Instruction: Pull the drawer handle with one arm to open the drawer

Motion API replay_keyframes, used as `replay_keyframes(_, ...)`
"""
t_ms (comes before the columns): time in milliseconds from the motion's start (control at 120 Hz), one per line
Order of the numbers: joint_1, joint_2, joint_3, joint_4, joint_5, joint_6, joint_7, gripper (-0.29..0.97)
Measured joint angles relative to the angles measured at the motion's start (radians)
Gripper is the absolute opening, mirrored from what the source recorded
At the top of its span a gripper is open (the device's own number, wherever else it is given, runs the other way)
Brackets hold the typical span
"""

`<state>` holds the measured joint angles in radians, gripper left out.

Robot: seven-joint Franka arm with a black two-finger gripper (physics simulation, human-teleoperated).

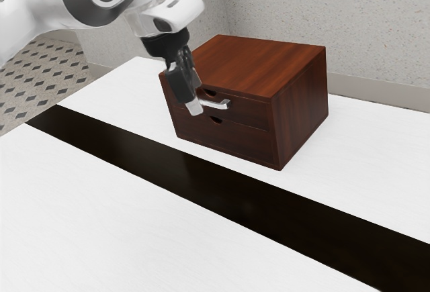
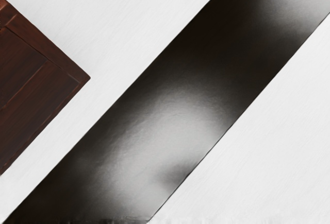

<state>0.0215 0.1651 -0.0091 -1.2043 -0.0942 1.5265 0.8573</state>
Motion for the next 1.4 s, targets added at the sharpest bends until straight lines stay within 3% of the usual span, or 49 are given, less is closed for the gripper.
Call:
replay_keyframes(100,-0.006,0.031,-0.001,0.0,0.075,0.025,0.137,0.68)
replay_keyframes(333,0.029,0.077,0.004,0.0,0.102,0.061,0.41,0.68)
replay_keyframes(567,0.054,0.105,0.004,-0.014,0.049,0.174,0.615,0.68)
replay_keyframes(983,0.071,0.052,0.015,-0.211,-0.048,0.438,0.825,0.68)
replay_keyframes(1133,0.07,0.052,0.026,-0.215,-0.083,0.48,0.859,0.68)
replay_keyframes(1400,0.068,0.059,0.078,-0.217,-0.086,0.478,0.852,0.68)
